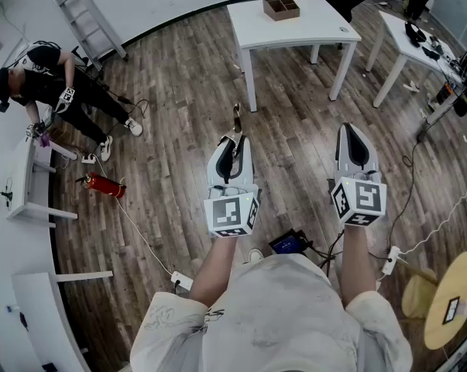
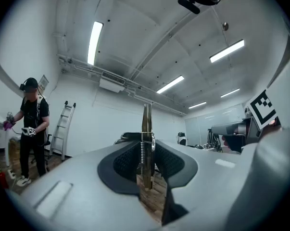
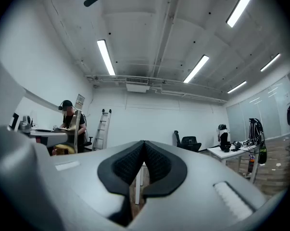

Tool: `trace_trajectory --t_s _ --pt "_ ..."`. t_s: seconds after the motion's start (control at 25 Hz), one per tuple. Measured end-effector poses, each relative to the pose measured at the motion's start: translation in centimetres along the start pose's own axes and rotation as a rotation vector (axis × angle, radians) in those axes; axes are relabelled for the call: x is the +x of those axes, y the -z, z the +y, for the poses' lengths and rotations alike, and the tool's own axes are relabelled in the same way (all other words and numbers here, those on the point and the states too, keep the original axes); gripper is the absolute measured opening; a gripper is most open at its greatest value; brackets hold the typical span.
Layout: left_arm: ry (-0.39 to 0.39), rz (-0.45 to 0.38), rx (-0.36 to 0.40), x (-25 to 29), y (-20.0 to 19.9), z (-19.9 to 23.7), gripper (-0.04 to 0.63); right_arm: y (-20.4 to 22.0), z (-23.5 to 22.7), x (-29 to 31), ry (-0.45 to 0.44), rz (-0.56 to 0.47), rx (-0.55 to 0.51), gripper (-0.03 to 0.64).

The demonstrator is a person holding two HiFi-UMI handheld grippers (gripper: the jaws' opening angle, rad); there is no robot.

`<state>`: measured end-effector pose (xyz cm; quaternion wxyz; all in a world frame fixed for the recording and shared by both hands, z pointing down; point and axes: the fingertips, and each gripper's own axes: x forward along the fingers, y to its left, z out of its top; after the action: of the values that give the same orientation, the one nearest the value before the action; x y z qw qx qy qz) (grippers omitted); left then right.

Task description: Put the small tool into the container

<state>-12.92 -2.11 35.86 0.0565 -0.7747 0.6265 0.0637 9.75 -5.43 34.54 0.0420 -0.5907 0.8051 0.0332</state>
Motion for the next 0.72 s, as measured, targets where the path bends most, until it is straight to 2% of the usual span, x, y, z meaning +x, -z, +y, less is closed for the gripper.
trace_trajectory --t_s 0.72 --pt "0.015 0.016 0.0 1.0 0.7 -0.2 0.106 0.9 -0.9 0.1 0.026 -0.002 0.02 0.003"
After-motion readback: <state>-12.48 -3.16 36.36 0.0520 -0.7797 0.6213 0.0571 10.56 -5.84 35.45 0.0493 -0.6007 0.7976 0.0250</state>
